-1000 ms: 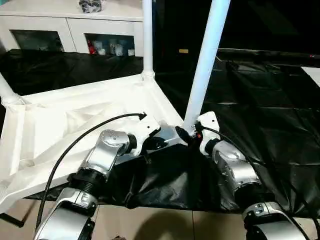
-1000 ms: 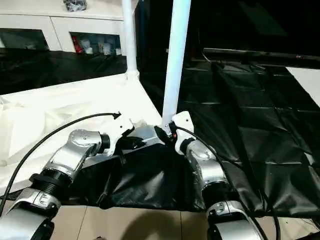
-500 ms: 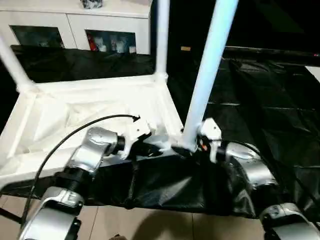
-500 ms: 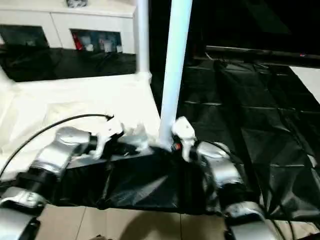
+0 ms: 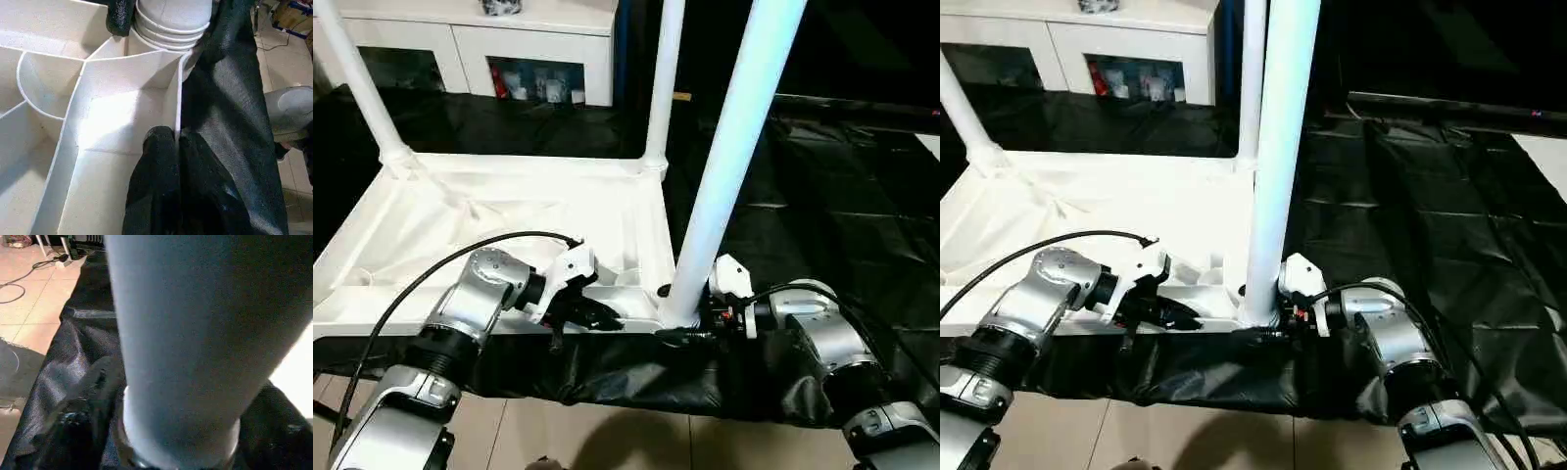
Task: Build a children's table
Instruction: Rotate leg to tighten
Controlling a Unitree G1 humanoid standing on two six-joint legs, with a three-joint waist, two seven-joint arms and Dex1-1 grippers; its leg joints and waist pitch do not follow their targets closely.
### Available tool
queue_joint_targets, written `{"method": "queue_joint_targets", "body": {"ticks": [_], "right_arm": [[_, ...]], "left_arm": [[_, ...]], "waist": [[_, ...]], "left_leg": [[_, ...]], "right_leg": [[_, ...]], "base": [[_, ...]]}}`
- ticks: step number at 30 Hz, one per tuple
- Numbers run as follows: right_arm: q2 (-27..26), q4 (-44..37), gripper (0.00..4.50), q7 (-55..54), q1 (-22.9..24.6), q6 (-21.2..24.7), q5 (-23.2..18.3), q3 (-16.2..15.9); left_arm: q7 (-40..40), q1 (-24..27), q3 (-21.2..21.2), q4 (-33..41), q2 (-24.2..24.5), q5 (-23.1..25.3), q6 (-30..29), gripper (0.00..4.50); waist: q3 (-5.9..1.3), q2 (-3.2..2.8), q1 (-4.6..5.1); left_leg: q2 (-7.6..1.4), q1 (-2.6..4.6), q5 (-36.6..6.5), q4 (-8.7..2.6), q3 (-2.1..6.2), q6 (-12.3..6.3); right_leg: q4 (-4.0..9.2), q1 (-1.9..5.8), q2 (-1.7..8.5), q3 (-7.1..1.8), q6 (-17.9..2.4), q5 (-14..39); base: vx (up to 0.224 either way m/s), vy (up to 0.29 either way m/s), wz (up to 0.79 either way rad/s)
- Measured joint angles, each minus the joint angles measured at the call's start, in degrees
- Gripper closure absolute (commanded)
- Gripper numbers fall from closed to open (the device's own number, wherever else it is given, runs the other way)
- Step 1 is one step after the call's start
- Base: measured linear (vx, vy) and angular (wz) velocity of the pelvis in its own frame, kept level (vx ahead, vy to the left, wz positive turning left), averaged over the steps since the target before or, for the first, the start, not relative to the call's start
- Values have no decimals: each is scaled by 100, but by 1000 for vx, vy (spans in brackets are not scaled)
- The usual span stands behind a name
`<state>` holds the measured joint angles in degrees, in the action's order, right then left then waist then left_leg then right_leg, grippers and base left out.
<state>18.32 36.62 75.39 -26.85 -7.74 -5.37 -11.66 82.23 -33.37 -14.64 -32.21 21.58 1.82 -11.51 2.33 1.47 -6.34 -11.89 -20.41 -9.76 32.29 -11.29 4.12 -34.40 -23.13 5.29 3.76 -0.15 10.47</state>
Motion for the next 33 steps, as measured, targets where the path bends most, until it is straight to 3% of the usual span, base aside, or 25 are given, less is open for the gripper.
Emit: {"method": "queue_joint_targets", "body": {"ticks": [5, 13, 17, 21, 26, 30, 31, 33], "right_arm": [[-2, -1, 173, -15, 10, 26, -3, 4], [-102, 0, 183, -382, 75, 95, 3, 129], [-342, 89, 184, -1240, 130, 120, 90, 340], [-730, 416, 184, -2546, -11, 182, 167, 609], [-1208, 696, 184, -4159, -289, 511, 325, 938], [-1399, 985, 184, -4761, -498, 481, 382, 1025], [-1454, 1041, 129, -4868, -523, 452, 384, 1066], [-1509, 1115, 115, -4961, -549, 388, 395, 1086]], "left_arm": [[-58, 97, 3, 128, 13, 2, 48, 450], [-382, 157, 48, 170, -28, 11, 72, 450], [-881, 164, 155, 148, -154, 80, 60, 450], [-1647, 98, 298, 40, -462, 254, -11, 450], [-2611, -78, 362, -149, -920, 447, -199, 450], [-2962, -117, 394, -224, -1079, 525, -218, 450], [-2997, -124, 402, -231, -1095, 544, -218, 450], [-3030, -134, 417, -241, -1115, 571, -218, 450]], "waist": [[2, 4, -7], [2, 11, -2], [0, 21, 28], [-7, 14, 126], [-20, -4, 139], [-30, -21, 140], [-30, -21, 141], [-30, -19, 143]], "left_leg": [[0, 2, 0, 0, 0, 0], [1, 19, 2, 5, -1, 1], [3, 25, 2, 6, 0, 2], [11, 34, 4, 7, -1, 5], [12, 35, 3, 2, -2, 5], [12, 35, 3, -8, -3, 5], [12, 35, 3, -8, -3, 5], [12, 35, 3, -10, -3, 5]], "right_leg": [[-1, 0, 0, -1, 1, 1], [-7, 8, 0, -5, 10, 5], [-5, 11, 0, -8, 14, 6], [-4, 17, 3, -15, 14, 6], [-1, 17, 3, -16, 16, 7], [1, 17, 3, -15, 18, 8], [1, 17, 3, -15, 19, 8], [1, 17, 3, -14, 25, 12]], "base": [[0, 0, 0], [0, 0, 0], [0, 0, 0], [0, 0, 0], [0, 0, 0], [0, 0, 0], [0, 0, 0], [0, 0, 0]]}}
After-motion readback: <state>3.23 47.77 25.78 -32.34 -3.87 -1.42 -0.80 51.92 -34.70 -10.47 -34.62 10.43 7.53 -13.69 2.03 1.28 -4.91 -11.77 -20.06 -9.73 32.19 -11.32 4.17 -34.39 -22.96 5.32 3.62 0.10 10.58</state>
